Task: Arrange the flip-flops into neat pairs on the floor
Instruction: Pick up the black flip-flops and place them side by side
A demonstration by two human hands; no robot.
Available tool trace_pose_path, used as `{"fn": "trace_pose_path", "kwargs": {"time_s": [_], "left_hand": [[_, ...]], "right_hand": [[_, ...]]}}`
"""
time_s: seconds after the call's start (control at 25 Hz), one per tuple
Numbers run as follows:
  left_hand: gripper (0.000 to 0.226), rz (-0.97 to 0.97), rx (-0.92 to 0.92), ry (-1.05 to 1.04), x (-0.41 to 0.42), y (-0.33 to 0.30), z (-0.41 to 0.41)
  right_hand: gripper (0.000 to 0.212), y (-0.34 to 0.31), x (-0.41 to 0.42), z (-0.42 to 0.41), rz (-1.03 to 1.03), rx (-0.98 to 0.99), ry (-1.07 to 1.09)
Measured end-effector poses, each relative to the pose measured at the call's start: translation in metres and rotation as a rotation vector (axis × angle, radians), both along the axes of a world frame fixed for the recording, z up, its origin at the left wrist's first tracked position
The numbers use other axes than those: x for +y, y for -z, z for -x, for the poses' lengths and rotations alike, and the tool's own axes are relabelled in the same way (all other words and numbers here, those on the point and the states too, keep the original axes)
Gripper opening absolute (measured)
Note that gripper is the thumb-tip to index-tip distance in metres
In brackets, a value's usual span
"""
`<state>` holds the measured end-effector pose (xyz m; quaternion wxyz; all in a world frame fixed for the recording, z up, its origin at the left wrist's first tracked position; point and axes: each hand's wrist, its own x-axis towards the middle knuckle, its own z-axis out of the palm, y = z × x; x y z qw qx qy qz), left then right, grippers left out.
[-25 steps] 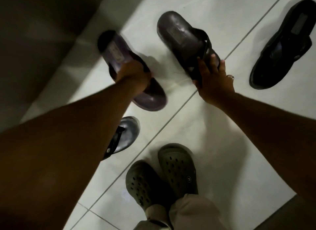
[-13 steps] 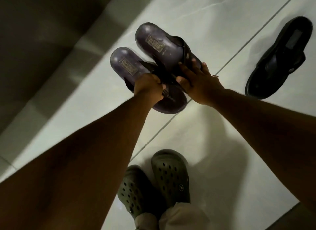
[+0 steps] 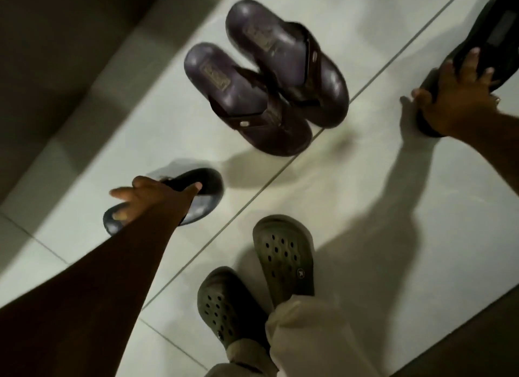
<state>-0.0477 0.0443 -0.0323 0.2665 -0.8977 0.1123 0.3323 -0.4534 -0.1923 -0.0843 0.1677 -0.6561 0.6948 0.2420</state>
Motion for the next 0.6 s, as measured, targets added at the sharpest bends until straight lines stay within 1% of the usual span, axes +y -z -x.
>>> {"fn": "trace_pose_path", "kwargs": {"time_s": [0.04, 0.08, 0.16, 0.24, 0.32, 0.4, 0.48, 0.52, 0.6], "left_hand": [[0.107, 0.0, 0.056, -0.084, 0.013, 0.006, 0.002], [0.1, 0.055, 0.141, -0.151, 0.02, 0.013, 0.005], [0.084, 0.177, 0.245, -0.16, 0.031, 0.029, 0.012], [0.074, 0.286, 0.232, -0.118, 0.037, 0.036, 0.016], [0.071, 0.416, 0.245, -0.153, 0.052, 0.045, 0.013], [0.071, 0.484, 0.301, -0.076, 0.069, 0.052, 0.003], [0.075, 0.511, 0.305, 0.033, 0.085, 0.056, -0.008], [0.079, 0.496, 0.294, 0.082, 0.095, 0.055, -0.016], [0.082, 0.427, 0.273, 0.253, 0.113, 0.054, -0.039]], "right_hand": [[0.077, 0.003, 0.005, 0.003, -0.007, -0.032, 0.006], [0.076, 0.005, 0.012, 0.003, 0.0, -0.054, 0.016], [0.073, 0.001, 0.033, -0.002, -0.015, -0.05, 0.042], [0.068, -0.008, 0.069, -0.013, -0.07, -0.051, 0.036], [0.063, -0.014, 0.114, -0.019, -0.074, -0.087, -0.014], [0.062, -0.017, 0.156, -0.032, -0.103, -0.152, -0.05], [0.062, -0.016, 0.193, -0.048, -0.158, -0.212, -0.047], [0.061, -0.017, 0.215, -0.057, -0.196, -0.242, -0.063], [0.061, -0.015, 0.262, -0.071, -0.24, -0.297, -0.12]]}}
